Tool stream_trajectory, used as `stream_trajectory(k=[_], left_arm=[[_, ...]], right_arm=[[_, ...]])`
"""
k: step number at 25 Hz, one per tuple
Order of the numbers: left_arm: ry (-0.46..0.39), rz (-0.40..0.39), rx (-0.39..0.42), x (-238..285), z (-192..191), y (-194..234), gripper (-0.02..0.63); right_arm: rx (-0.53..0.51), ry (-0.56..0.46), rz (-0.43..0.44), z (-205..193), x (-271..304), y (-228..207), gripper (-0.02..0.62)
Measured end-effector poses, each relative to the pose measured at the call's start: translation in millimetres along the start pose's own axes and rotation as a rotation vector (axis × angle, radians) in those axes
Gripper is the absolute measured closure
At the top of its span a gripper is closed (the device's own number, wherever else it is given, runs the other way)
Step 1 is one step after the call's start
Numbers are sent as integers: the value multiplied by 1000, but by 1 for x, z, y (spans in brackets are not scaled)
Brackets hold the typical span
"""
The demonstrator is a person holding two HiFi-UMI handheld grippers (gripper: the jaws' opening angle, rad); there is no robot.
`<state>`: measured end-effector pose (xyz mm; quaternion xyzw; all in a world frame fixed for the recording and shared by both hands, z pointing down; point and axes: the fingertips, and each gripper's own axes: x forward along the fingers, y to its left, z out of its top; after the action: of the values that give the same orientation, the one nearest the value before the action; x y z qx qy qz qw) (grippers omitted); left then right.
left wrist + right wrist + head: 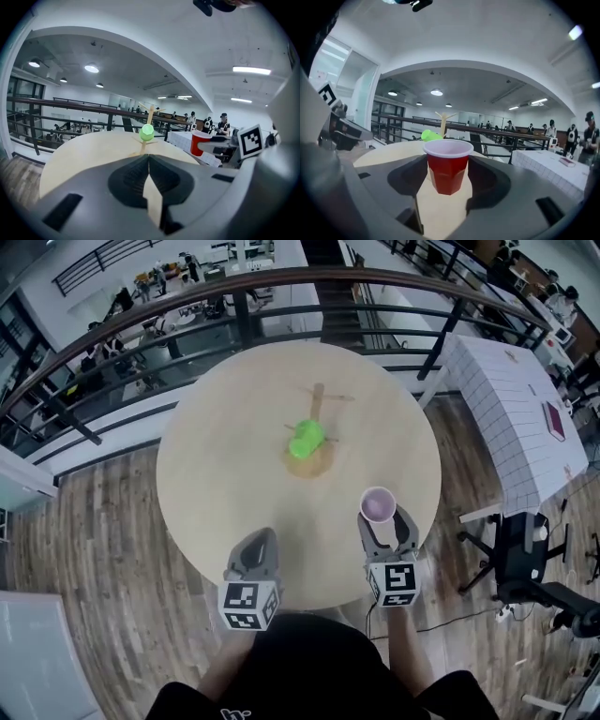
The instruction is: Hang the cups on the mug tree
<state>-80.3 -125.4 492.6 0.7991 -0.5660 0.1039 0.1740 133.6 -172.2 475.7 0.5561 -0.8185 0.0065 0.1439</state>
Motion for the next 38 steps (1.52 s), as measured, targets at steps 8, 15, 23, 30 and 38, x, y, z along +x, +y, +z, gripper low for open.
stream_trajectory(k=[8, 15, 23, 30, 38], left_arm=[[-30, -6, -21, -2, 4, -4, 592], [-47, -7, -43, -6, 3, -5, 592], [-50, 37, -77, -19, -4, 13, 592], [-33, 81, -107, -32, -15, 32, 592], [-10, 136, -127, -44, -26, 51, 592]], right_arm=[[-420, 147, -22, 10, 60, -34, 319], [-997, 369, -78, 13, 121, -46, 319], [-1524, 558, -158, -7, 171, -38, 321], [-1600, 611, -125, -33, 198, -16, 321], [-1623, 587, -78, -57, 217, 19, 319]])
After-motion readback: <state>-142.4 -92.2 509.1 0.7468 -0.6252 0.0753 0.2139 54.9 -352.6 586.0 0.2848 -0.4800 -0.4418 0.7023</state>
